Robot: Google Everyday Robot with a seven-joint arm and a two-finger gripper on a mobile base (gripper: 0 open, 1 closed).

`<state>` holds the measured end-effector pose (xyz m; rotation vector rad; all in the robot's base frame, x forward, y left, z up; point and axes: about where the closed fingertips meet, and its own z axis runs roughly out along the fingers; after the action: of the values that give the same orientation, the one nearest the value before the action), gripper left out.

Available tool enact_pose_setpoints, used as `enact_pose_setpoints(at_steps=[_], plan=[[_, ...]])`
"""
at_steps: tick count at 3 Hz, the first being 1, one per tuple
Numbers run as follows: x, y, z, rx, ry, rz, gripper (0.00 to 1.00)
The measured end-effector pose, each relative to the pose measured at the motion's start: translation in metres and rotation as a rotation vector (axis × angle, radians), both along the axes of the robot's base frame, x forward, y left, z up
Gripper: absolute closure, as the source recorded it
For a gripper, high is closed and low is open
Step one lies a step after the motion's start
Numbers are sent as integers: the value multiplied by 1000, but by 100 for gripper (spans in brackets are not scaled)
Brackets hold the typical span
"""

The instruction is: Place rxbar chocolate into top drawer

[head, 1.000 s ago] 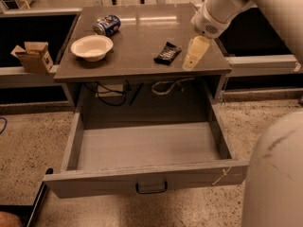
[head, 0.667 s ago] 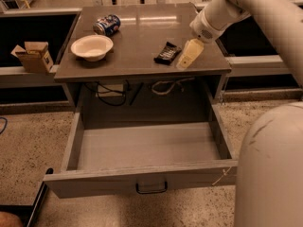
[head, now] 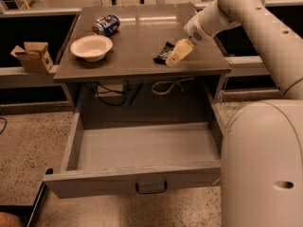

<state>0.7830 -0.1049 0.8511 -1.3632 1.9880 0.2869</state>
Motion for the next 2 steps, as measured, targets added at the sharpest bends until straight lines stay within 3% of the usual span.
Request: enact_pose_setpoints(at_steps=[1,2], plan=[[12,10,-18,72,34,-13,0],[19,23,-35,118,62,-6,14]])
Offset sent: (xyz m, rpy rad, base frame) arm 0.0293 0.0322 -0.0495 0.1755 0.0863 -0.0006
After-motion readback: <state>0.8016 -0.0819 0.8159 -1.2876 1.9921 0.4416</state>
